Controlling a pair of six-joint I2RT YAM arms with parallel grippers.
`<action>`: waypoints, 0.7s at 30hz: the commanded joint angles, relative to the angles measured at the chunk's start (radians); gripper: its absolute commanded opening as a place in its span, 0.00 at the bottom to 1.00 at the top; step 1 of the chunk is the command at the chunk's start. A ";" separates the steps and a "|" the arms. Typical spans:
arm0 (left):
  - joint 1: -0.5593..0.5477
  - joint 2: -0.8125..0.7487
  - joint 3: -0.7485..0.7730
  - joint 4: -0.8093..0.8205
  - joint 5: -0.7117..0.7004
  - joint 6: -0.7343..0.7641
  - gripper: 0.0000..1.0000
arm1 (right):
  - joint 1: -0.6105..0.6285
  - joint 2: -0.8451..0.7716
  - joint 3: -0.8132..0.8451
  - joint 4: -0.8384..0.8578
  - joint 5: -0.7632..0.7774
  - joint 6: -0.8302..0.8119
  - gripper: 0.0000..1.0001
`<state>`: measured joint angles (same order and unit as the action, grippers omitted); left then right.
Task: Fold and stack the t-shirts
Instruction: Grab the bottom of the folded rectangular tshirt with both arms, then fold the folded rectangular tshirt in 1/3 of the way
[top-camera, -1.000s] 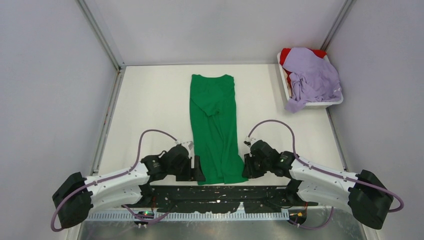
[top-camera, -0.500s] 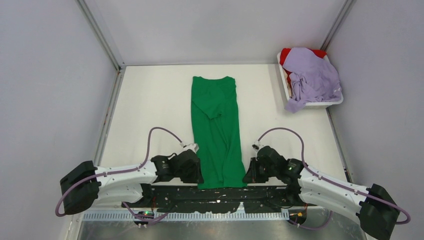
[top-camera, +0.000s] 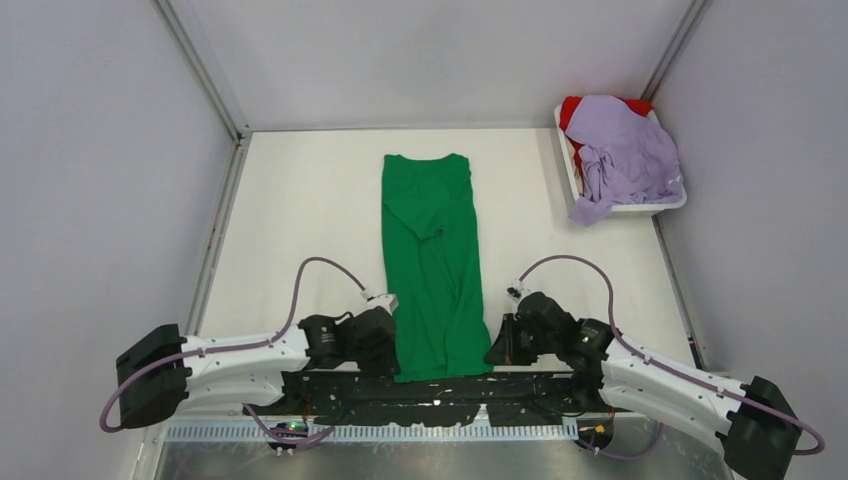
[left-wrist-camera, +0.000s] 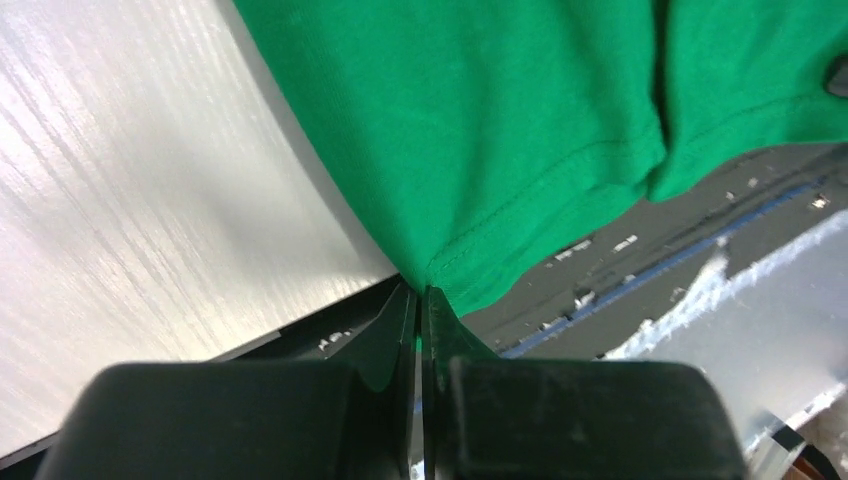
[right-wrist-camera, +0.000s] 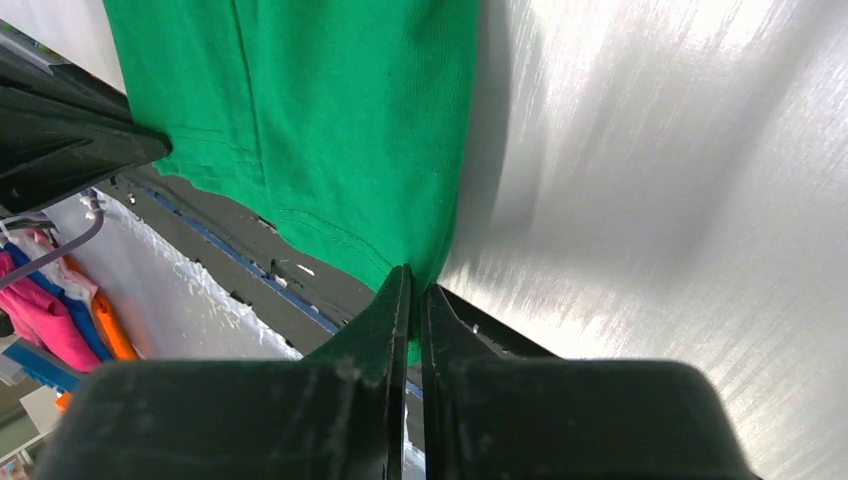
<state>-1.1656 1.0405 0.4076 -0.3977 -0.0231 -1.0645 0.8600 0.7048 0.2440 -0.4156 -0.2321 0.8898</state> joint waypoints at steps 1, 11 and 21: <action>-0.004 -0.084 0.021 0.031 0.070 0.052 0.00 | 0.000 -0.038 0.078 -0.032 0.028 -0.034 0.05; 0.243 -0.145 0.067 0.175 0.266 0.183 0.00 | -0.031 0.095 0.285 -0.034 0.127 -0.192 0.05; 0.547 0.149 0.286 0.304 0.451 0.277 0.00 | -0.286 0.347 0.429 0.181 0.032 -0.281 0.05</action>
<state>-0.7063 1.0824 0.5941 -0.1871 0.3214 -0.8429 0.6468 0.9512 0.5797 -0.3744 -0.1631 0.6773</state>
